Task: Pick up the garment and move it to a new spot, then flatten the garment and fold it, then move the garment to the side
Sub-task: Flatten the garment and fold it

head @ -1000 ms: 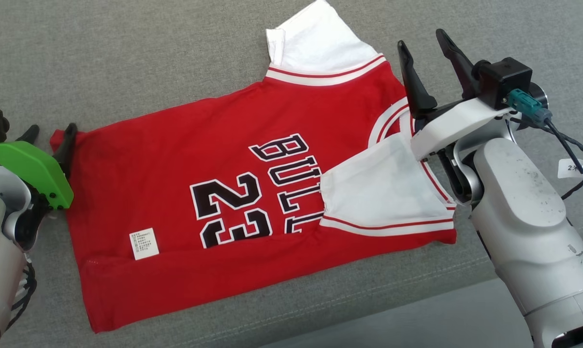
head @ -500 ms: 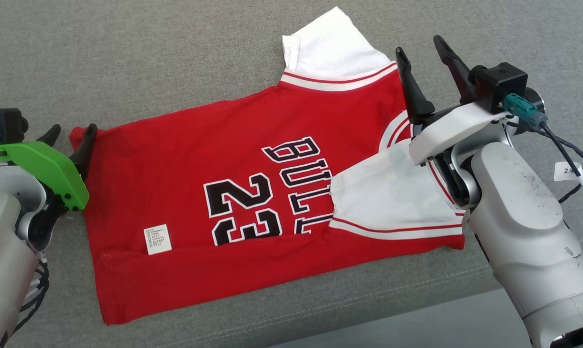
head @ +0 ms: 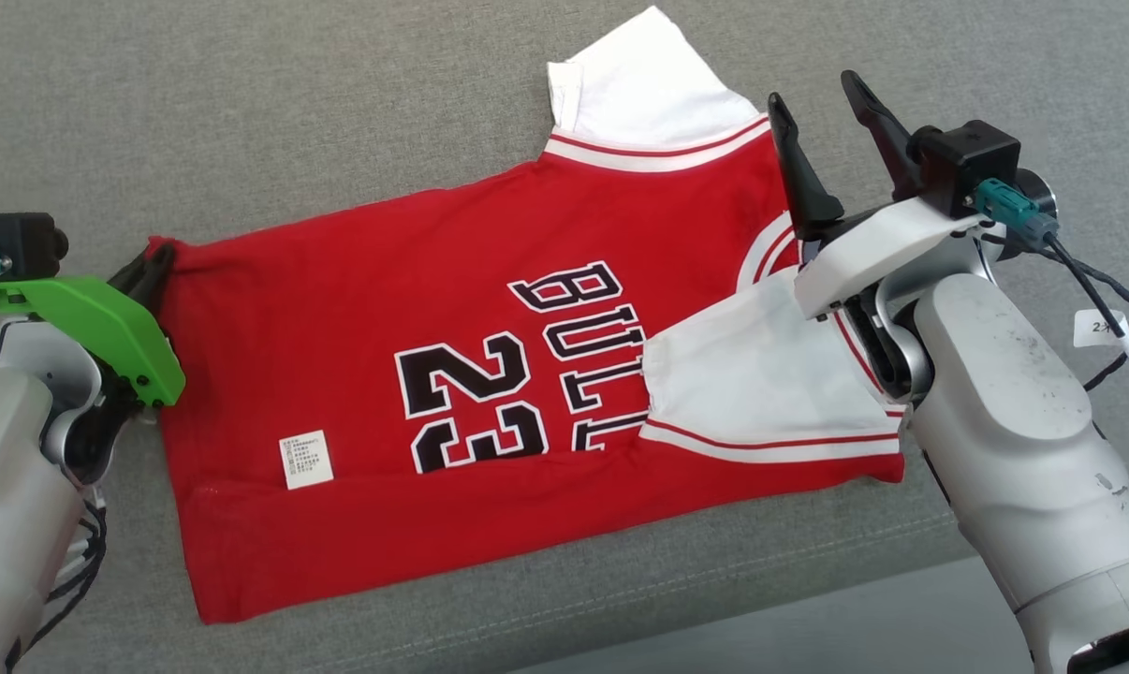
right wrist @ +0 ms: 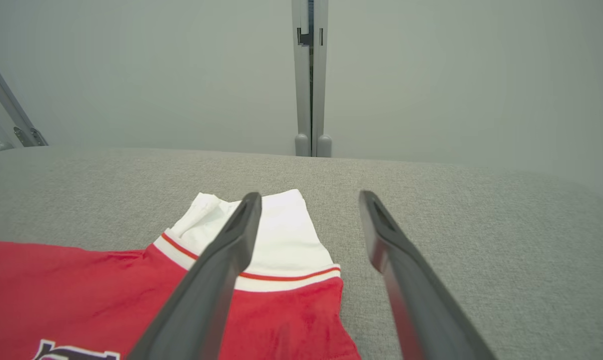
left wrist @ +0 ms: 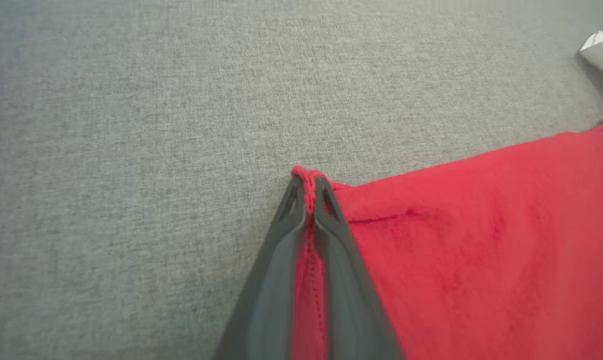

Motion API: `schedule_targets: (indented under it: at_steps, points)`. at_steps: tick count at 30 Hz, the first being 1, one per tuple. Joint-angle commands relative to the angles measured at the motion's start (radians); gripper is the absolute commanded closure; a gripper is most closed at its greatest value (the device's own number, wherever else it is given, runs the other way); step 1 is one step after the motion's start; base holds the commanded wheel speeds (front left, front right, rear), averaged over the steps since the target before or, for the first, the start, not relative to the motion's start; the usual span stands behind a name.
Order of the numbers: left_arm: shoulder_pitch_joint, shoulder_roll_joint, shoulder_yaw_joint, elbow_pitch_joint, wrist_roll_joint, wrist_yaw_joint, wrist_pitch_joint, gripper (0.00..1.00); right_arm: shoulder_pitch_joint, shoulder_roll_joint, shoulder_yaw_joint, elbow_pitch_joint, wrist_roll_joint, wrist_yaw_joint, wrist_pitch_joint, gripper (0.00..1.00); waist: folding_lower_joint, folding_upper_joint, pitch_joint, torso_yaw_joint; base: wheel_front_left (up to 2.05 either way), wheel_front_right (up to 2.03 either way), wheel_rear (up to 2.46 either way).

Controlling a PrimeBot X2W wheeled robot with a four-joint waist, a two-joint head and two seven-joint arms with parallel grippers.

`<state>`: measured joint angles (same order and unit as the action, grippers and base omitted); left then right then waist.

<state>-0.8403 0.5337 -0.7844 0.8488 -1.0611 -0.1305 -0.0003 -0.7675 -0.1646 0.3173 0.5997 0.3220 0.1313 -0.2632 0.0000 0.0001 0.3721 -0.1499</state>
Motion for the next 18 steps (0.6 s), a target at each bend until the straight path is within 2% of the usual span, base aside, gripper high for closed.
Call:
schedule_targets:
  at_steps: [1, 5, 11, 18]
  points:
    - [-0.029, 0.007, -0.003, -0.004, 0.003, 0.001, -0.017, 1.0, -0.022, -0.001, 0.005, 0.009, -0.003, -0.001, -0.004, 0.0, 0.0, -0.0001, 0.005, 0.01, 0.0, 0.0, 0.0]
    - [-0.046, -0.003, -0.017, -0.029, 0.015, 0.001, -0.078, 1.0, -0.089, -0.007, 0.011, 0.111, 0.012, -0.001, -0.003, 0.0, 0.0, -0.0001, 0.019, 0.038, 0.0, 0.0, 0.0]
    - [-0.076, -0.027, -0.046, -0.064, 0.045, 0.001, -0.155, 1.0, -0.236, -0.005, 0.041, 0.332, 0.036, -0.001, 0.012, 0.0, 0.0, -0.0001, 0.042, 0.095, 0.0, 0.0, 0.0]
    - [-0.099, -0.066, -0.071, -0.091, 0.075, 0.001, -0.198, 1.0, -0.387, -0.018, 0.082, 0.517, 0.048, -0.001, 0.032, 0.0, 0.0, -0.0001, 0.075, 0.159, 0.0, 0.0, 0.0]
